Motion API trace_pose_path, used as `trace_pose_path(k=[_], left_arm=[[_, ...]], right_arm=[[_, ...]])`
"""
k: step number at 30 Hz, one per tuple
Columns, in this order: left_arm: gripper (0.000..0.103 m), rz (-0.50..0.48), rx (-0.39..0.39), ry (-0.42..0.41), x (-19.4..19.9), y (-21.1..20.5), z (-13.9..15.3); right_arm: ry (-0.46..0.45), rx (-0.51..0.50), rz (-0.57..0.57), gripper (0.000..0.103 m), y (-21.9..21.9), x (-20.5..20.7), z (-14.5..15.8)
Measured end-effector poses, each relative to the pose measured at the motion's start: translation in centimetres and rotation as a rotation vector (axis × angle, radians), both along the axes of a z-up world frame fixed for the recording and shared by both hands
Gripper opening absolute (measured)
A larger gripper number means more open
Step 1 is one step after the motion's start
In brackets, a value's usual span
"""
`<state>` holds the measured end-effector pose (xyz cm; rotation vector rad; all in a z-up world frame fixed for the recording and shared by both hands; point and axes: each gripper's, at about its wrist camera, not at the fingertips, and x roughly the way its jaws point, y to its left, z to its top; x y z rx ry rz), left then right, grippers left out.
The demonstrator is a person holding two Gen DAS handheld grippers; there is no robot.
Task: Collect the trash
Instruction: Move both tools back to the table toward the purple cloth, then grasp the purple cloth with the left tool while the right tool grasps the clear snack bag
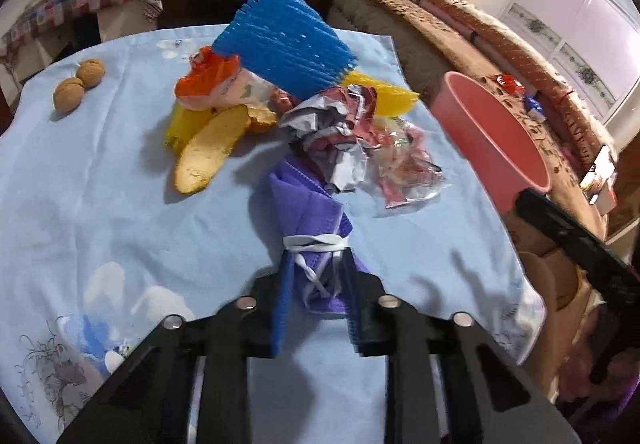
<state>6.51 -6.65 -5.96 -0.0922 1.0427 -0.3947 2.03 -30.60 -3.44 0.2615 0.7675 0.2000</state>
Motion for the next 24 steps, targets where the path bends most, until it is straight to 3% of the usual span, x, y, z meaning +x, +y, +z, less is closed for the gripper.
trace_pose_path(k=[2, 4, 12, 15, 17, 20, 21, 23, 24], left_arm=[[0.004, -0.009, 0.004, -0.016, -0.2, 0.2, 0.2], [0.0, -0.012, 0.022, -0.036, -0.5, 0.4, 0.6], [0.001, -0.004, 0.002, -0.057, -1.3, 2.4, 1.7], [0.0, -0.019, 0.044, -0.106, -1.8, 2.8, 2.3], [0.0, -0.027, 0.066, -0.132, -2.1, 3.1, 2.6], [0.0, -0.018, 0.068, -0.14, -2.4, 4.0, 2.9], [0.001, -0.011, 0.053, -0.131, -2.4, 4.4, 3.1], [0.011, 0.003, 0.014, -0.116, -2.4, 4.8, 3.1], [0.028, 0.008, -0.006, -0.107, -2.3, 4.9, 3.2]], right_arm=[[0.013, 0.002, 0.006, 0.034, 0.2, 0.4, -0.4], [0.024, 0.004, 0.012, 0.034, 0.5, 0.7, -0.7], [0.06, 0.01, 0.028, 0.034, 1.5, 2.5, -1.5], [0.074, 0.014, 0.027, 0.035, 1.5, 3.3, -1.6], [0.076, 0.013, 0.029, 0.044, 1.6, 3.6, -1.6], [0.077, 0.031, 0.024, 0.047, 1.6, 4.2, -1.6], [0.08, 0.036, 0.022, 0.048, 1.6, 4.5, -1.7], [0.089, 0.039, 0.021, 0.048, 1.7, 5.0, -1.9], [0.096, 0.039, 0.019, 0.049, 1.7, 5.3, -2.0]])
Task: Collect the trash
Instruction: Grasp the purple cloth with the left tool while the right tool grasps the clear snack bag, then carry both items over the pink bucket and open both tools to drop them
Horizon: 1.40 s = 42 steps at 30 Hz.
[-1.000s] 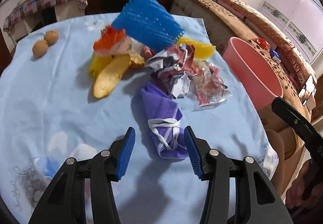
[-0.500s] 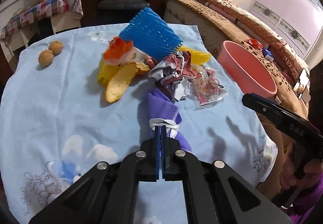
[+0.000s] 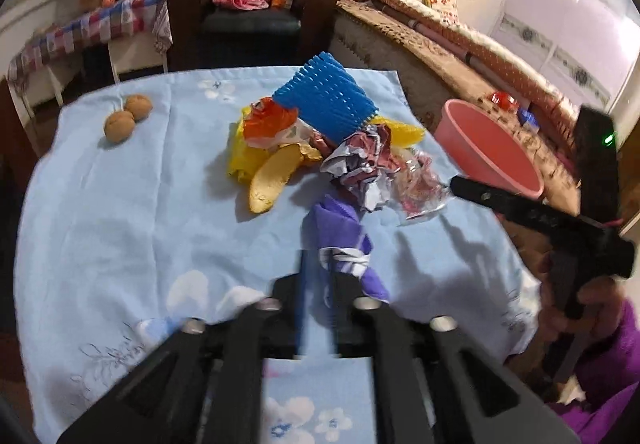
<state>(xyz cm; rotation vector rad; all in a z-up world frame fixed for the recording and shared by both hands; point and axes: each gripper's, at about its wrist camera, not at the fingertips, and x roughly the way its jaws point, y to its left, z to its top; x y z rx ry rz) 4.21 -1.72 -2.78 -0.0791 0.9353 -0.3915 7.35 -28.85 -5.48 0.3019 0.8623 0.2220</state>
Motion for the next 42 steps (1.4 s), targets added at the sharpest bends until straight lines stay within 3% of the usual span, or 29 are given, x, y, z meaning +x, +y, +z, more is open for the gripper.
trace_pose_path(k=[1, 3, 14, 16, 18, 24, 34, 42], left_arm=[[0.043, 0.003, -0.015, 0.002, 0.1, -0.1, 0.0], [0.046, -0.003, -0.013, -0.003, 0.2, -0.8, -0.1], [0.046, -0.024, 0.046, 0.112, 1.6, -3.9, -3.6], [0.035, -0.03, 0.031, 0.114, 1.6, -3.7, -3.6], [0.034, -0.02, 0.042, 0.101, 1.5, -3.6, -3.5], [0.032, 0.001, 0.035, 0.082, 0.9, -2.3, -2.9], [0.032, 0.025, 0.014, 0.021, -1.1, 0.0, -0.2], [0.032, -0.002, -0.011, -0.062, -2.2, -1.1, 2.7]], right_arm=[[0.005, -0.001, -0.001, 0.049, 0.1, 0.3, -0.1], [0.018, -0.005, -0.002, 0.049, 0.3, 0.8, -0.4], [0.046, -0.046, -0.012, 0.049, 1.1, 1.9, -1.9], [0.047, -0.046, -0.007, 0.049, 1.1, 1.9, -2.1], [0.054, -0.036, -0.008, 0.047, 1.0, 1.8, -2.4], [0.046, -0.006, 0.0, 0.03, 0.5, 1.2, -2.3], [-0.02, -0.017, 0.05, 0.029, 0.7, -1.6, -0.3], [-0.091, -0.018, 0.077, 0.029, 0.7, -4.0, 2.1]])
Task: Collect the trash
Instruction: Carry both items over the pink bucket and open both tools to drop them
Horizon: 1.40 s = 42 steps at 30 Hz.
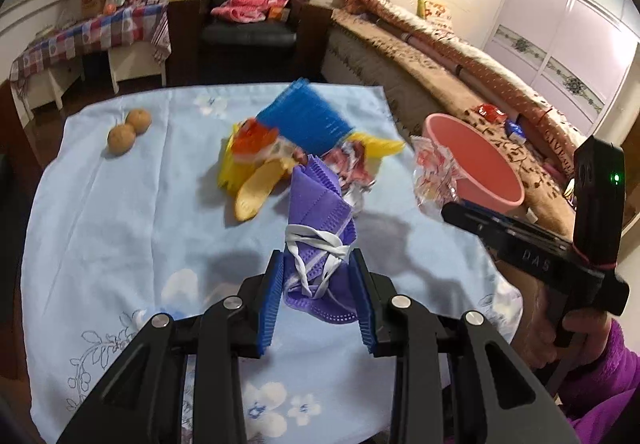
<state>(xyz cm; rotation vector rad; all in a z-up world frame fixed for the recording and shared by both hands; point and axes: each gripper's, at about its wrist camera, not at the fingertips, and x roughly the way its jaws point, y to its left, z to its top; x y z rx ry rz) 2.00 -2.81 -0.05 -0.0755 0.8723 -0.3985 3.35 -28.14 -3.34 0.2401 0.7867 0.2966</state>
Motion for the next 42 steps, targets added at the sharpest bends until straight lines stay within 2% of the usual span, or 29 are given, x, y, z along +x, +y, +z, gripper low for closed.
trace_pose_path(k=[9, 18, 30, 42], left_arm=[[0.032, -0.046, -0.006, -0.095, 0.0, -3.1, 2.8], [0.032, -0.124, -0.014, -0.151, 1.6, -7.4, 4.8], [0.033, -0.234, -0.013, -0.161, 4.8, -15.1, 4.9], [0.033, -0.281, 0.017, -0.129, 8.1, -21.0, 3.3]], right_arm=[[-0.082, -0.019, -0.006, 0.029, -0.5, -1.6, 2.3], [-0.123, 0.001, -0.098, 0.029, -4.1, -1.5, 3.1], [-0.116, -0.001, -0.244, 0.029, -10.2, 0.0, 2.7], [-0.074, -0.036, -0.298, 0.03, -12.8, 2.0, 1.0]])
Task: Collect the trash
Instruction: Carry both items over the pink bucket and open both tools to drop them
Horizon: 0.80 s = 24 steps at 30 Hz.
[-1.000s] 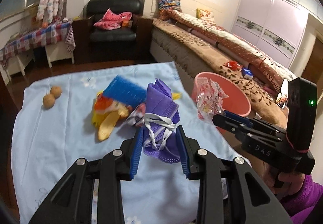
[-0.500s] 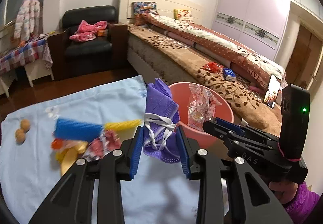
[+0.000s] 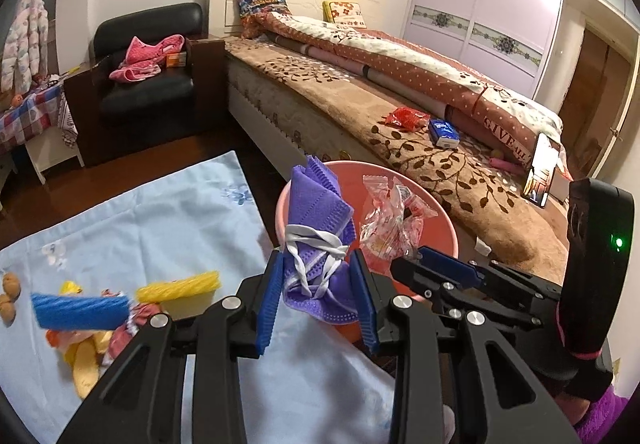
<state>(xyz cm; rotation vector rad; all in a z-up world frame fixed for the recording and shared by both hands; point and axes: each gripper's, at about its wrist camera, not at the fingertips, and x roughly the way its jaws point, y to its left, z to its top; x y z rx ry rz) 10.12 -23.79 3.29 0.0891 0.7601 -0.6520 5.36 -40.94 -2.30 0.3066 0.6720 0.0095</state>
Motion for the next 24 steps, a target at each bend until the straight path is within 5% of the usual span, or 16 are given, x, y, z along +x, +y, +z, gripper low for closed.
trace_pose_path(k=[17, 24], left_arm=[[0.034, -0.015, -0.005, 0.114, 4.1, -3.4, -3.0], [0.05, -0.013, 0.001, 0.102, 4.2, -3.4, -3.0]], right_arm=[[0.111, 0.015, -0.03, 0.031, -2.0, 2.6, -3.0], [0.134, 0.047, -0.043, 0.04, -2.4, 2.9, -3.4]])
